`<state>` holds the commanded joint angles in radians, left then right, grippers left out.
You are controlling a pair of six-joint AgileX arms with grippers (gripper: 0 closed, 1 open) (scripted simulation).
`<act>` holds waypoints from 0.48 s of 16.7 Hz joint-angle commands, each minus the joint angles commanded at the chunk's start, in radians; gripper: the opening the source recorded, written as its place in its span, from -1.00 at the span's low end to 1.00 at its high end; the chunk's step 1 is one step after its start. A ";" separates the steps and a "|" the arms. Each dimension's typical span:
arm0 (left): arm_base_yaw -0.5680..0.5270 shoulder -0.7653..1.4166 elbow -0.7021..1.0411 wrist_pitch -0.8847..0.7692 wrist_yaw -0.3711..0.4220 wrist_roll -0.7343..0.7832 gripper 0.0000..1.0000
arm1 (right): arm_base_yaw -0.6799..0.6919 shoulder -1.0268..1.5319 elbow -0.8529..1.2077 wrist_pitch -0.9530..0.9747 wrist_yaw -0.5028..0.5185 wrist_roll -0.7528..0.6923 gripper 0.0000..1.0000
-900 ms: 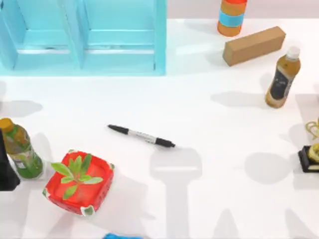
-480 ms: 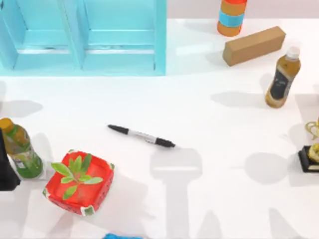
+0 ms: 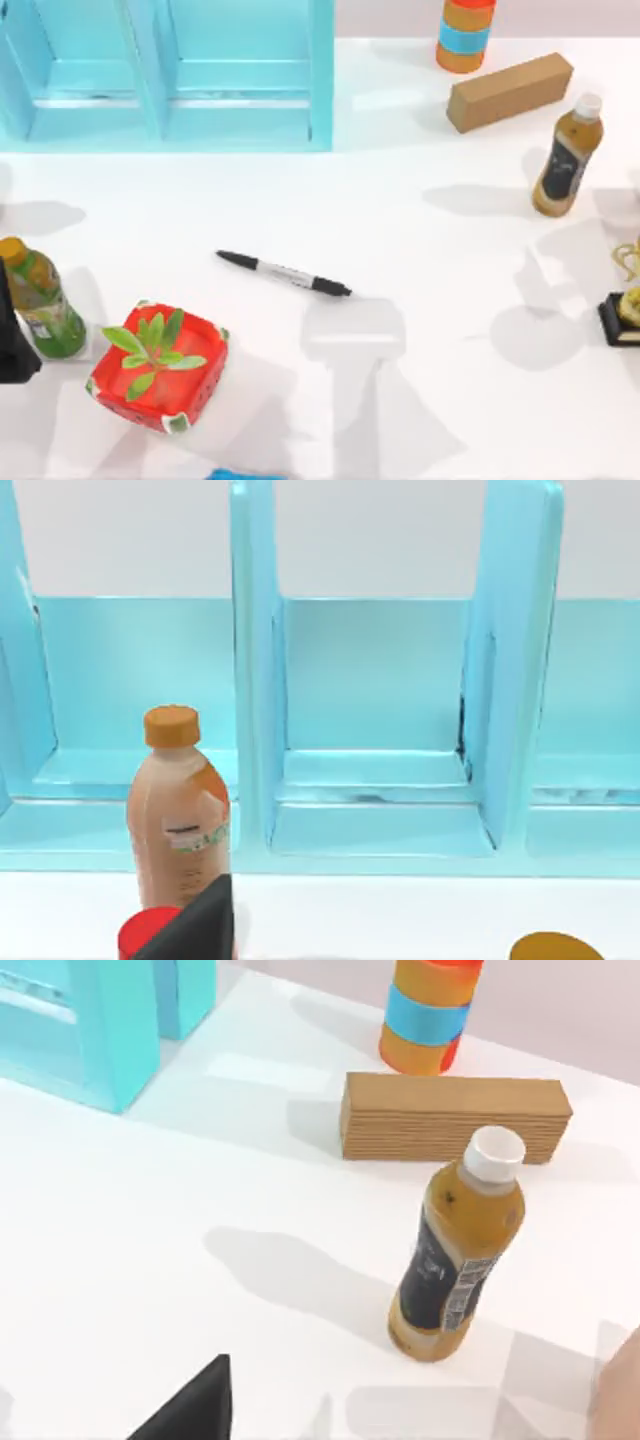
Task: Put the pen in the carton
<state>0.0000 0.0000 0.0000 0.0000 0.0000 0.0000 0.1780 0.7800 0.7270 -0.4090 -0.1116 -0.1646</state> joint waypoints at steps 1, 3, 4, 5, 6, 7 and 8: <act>0.000 0.000 0.000 0.000 0.000 0.000 1.00 | 0.023 0.100 0.093 -0.053 -0.014 -0.021 1.00; 0.000 0.000 0.000 0.000 0.000 0.000 1.00 | 0.070 0.308 0.287 -0.162 -0.044 -0.065 1.00; 0.000 0.000 0.000 0.000 0.000 0.000 1.00 | 0.095 0.414 0.386 -0.217 -0.059 -0.087 1.00; 0.000 0.000 0.000 0.000 0.000 0.000 1.00 | 0.119 0.520 0.485 -0.273 -0.074 -0.110 1.00; 0.000 0.000 0.000 0.000 0.000 0.000 1.00 | 0.143 0.626 0.584 -0.328 -0.090 -0.132 1.00; 0.000 0.000 0.000 0.000 0.000 0.000 1.00 | 0.167 0.732 0.682 -0.384 -0.105 -0.155 1.00; 0.000 0.000 0.000 0.000 0.000 0.000 1.00 | 0.191 0.835 0.778 -0.438 -0.120 -0.176 1.00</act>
<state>0.0000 0.0000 0.0000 0.0000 0.0000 0.0000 0.3687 1.6153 1.5054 -0.8468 -0.2311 -0.3410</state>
